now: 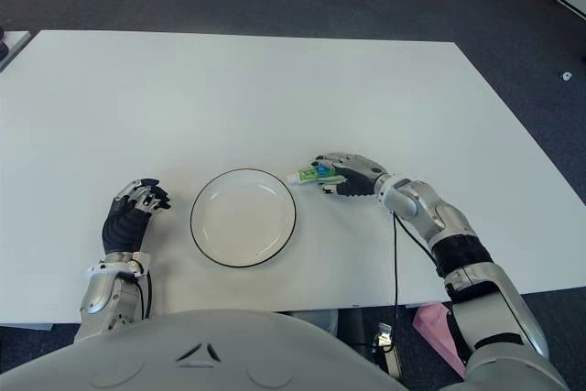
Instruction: Put the toothpaste on the table into the plate.
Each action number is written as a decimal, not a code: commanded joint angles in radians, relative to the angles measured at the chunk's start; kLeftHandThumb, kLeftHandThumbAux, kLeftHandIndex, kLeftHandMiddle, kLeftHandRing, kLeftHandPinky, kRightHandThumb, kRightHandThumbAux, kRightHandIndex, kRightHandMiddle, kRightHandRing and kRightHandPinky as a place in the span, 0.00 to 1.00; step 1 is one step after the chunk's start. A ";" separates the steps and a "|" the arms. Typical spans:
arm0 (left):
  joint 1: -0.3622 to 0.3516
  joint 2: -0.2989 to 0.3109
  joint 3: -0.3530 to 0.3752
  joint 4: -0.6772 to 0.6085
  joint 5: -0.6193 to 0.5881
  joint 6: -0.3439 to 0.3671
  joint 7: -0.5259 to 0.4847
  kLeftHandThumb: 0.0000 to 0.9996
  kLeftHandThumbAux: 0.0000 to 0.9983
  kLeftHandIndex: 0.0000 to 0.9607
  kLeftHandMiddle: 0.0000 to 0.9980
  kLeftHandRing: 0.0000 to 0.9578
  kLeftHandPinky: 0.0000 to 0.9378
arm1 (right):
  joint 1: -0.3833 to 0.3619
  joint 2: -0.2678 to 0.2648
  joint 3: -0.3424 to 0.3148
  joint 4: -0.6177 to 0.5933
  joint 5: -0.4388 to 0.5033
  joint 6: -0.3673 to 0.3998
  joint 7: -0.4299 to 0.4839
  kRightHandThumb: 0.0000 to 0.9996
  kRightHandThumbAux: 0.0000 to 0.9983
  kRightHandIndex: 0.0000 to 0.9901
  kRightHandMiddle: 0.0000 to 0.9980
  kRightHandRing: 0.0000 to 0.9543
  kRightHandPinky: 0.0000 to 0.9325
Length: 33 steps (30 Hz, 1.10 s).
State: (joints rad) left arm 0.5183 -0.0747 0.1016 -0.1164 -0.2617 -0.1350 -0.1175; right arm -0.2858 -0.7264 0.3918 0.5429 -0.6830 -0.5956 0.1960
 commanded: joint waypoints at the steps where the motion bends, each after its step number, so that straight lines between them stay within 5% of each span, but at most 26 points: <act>1: 0.022 -0.005 -0.007 0.002 0.010 0.024 0.012 0.71 0.72 0.45 0.56 0.59 0.58 | -0.020 0.012 0.050 0.047 -0.060 -0.022 -0.024 0.50 0.17 0.00 0.00 0.00 0.00; 16: 0.032 0.003 -0.008 0.001 0.012 0.016 0.007 0.71 0.72 0.45 0.57 0.59 0.58 | -0.103 0.046 0.200 0.197 -0.271 0.020 -0.242 0.48 0.16 0.00 0.00 0.00 0.00; 33: 0.035 0.014 -0.007 0.002 0.017 0.008 0.000 0.71 0.72 0.45 0.57 0.58 0.57 | -0.146 0.076 0.270 0.301 -0.306 0.045 -0.389 0.49 0.17 0.00 0.00 0.00 0.00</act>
State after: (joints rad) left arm 0.5431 -0.0668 0.0997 -0.1243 -0.2546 -0.1538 -0.1178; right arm -0.4486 -0.6753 0.6180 0.8006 -0.9437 -0.5858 -0.2160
